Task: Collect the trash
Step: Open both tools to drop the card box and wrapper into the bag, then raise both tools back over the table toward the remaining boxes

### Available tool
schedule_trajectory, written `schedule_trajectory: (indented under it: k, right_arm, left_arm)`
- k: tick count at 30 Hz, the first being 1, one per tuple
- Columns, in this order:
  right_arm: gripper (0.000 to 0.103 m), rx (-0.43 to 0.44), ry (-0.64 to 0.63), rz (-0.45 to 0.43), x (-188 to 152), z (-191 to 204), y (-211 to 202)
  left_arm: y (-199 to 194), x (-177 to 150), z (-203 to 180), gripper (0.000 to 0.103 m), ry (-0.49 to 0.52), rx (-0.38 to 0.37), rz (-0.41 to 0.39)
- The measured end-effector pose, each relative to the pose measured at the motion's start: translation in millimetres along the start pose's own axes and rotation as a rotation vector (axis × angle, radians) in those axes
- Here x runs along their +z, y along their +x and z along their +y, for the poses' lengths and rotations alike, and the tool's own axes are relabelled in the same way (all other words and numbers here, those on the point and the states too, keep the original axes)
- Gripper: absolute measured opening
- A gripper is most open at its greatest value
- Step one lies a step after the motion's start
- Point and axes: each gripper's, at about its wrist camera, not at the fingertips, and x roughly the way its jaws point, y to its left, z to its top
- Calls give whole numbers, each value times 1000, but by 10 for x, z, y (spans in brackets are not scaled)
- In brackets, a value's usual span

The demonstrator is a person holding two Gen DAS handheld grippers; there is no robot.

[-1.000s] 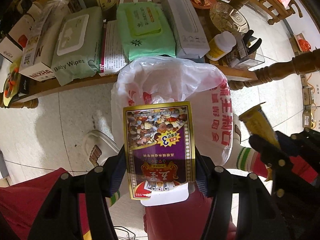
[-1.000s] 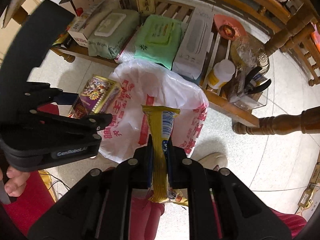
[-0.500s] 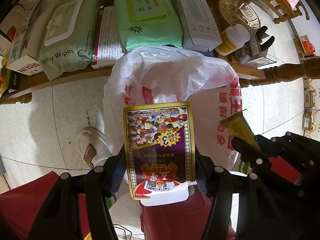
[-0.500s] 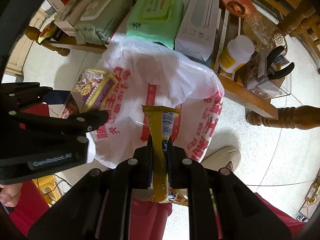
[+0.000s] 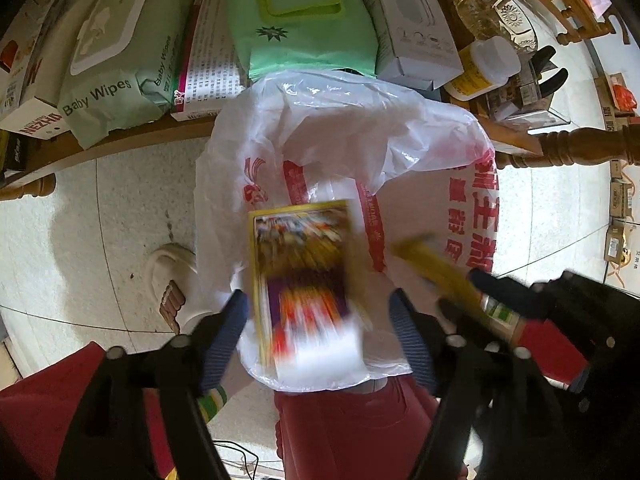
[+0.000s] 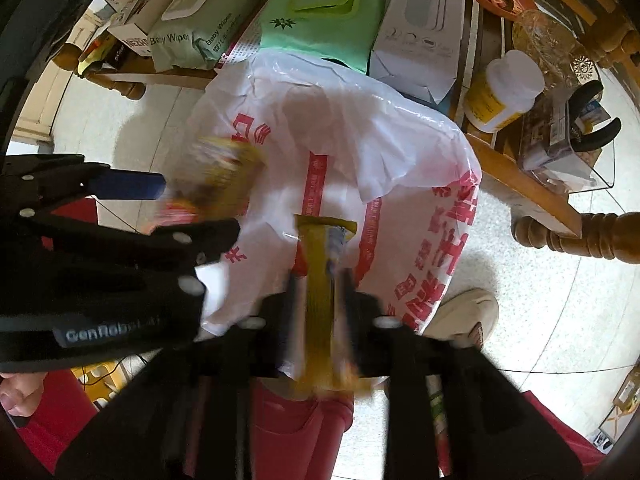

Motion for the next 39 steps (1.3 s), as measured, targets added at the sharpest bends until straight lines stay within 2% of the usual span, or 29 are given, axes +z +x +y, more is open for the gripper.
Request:
schedule_trajectory:
  k: [1, 2, 3, 17, 21, 24, 30, 33, 35, 39]
  right_arm:
    - [54, 7, 2, -6, 3, -1, -15]
    - [54, 19, 5, -20, 4, 0, -41]
    - [54, 24, 5, -27, 14, 6, -56]
    - [55, 24, 27, -32, 24, 3, -141]
    - [67, 23, 38, -30, -33, 12, -270]
    - [71, 21, 47, -51, -120, 12, -462]
    - [74, 27, 83, -101, -429, -18, -1074]
    - [74, 30, 72, -134, -563, -25, -1496]
    - [75, 24, 62, -183, -611, -49, -1880]
    - [84, 15, 65, -310, -590, -166, -2654]
  left_arm:
    - [-2, -1, -10, 75, 4, 3, 0]
    - [2, 0, -15, 81, 8, 8, 0]
    - [-6, -1, -24, 83, 11, 14, -4]
    - [-163, -51, 14, 83, -3, 56, -30]
    - [-319, -134, -12, 83, 21, 96, -45]
    - [-501, -234, 2, 83, 28, 110, -65]
    - [-1156, -601, 32, 83, 67, 161, -127]
    - [-1634, -709, 33, 84, 86, 165, -171]
    - [-2043, -716, 16, 86, 90, 162, -214]
    - [-2770, -649, -65, 91, 86, 165, -322]
